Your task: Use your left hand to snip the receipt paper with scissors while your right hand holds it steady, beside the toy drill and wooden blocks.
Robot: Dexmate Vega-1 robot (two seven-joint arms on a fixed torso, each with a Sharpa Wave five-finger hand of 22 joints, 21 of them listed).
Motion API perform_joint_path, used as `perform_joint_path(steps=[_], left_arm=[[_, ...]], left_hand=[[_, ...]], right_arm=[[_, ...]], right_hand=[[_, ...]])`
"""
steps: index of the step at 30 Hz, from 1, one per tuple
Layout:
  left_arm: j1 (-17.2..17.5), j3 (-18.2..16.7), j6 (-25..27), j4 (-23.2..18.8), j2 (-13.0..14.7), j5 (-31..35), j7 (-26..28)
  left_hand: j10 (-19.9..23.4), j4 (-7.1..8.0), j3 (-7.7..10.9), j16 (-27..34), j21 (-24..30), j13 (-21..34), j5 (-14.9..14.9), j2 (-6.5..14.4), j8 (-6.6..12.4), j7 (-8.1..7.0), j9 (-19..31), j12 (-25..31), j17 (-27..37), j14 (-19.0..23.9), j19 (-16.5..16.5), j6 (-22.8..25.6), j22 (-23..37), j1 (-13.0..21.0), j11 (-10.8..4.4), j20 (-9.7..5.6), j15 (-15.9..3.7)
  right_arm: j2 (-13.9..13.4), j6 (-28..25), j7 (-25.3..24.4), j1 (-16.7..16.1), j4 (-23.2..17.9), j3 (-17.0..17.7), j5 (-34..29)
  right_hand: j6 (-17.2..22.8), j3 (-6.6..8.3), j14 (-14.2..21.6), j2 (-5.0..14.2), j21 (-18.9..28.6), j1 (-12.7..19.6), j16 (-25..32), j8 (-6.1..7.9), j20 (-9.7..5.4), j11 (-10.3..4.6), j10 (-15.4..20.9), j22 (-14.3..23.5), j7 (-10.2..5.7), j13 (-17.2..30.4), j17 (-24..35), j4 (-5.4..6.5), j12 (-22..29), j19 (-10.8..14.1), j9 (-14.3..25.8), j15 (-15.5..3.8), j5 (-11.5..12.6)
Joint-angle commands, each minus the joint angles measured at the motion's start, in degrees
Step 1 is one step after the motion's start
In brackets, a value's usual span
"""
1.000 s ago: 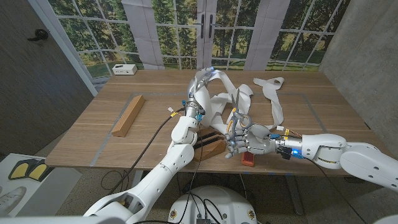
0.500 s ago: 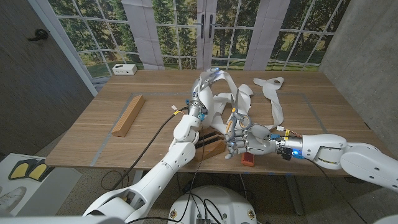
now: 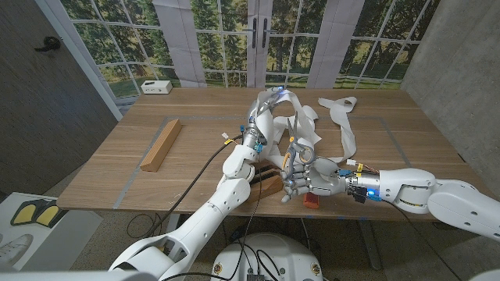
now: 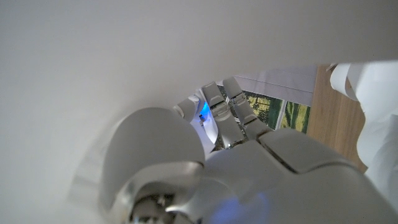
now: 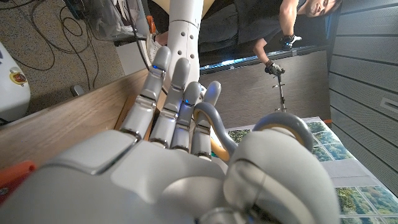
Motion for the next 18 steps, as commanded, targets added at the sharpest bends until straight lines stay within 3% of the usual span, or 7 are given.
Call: perform_joint_path(steps=[1, 18], left_arm=[[0.13, 0.47, 0.37, 0.32, -1.19, -1.44, -2.34], [-0.96, 0.55, 1.09, 2.11, -2.02, -2.96, -5.78]], left_hand=[[0.4, 0.03, 0.42, -0.1, 0.65, 0.24, -0.12, -0.22, 0.17, -0.12, -0.13, -0.19, -0.03, -0.04, -0.24, 0.84, 0.18, -0.14, -0.12, -7.26, -5.93], [1.02, -0.05, 0.47, 0.16, 1.31, 0.47, -0.17, -0.19, 0.3, 0.25, -0.88, -0.24, -0.42, 0.41, -0.51, 2.06, 0.22, 0.02, -0.15, -7.32, -5.93]], right_arm=[[-0.65, 0.66, 0.08, -0.38, -0.71, 0.31, -0.19], [-0.45, 0.45, 0.5, 0.52, 0.83, 0.36, 0.14]], right_hand=[[0.88, -0.17, 0.03, 0.15, -0.38, 0.25, -0.23, -0.07, -0.13, 0.03, 0.34, 0.13, 0.63, 0.19, 0.17, 0.02, -0.17, 0.35, 0.35, -0.31, -0.02], [0.97, -0.18, 0.0, 0.18, -0.59, 0.28, -0.26, -0.33, -0.12, -0.03, 0.43, 0.14, 0.67, 0.11, 0.37, 0.01, -0.31, 0.46, 0.2, -0.22, -0.05]])
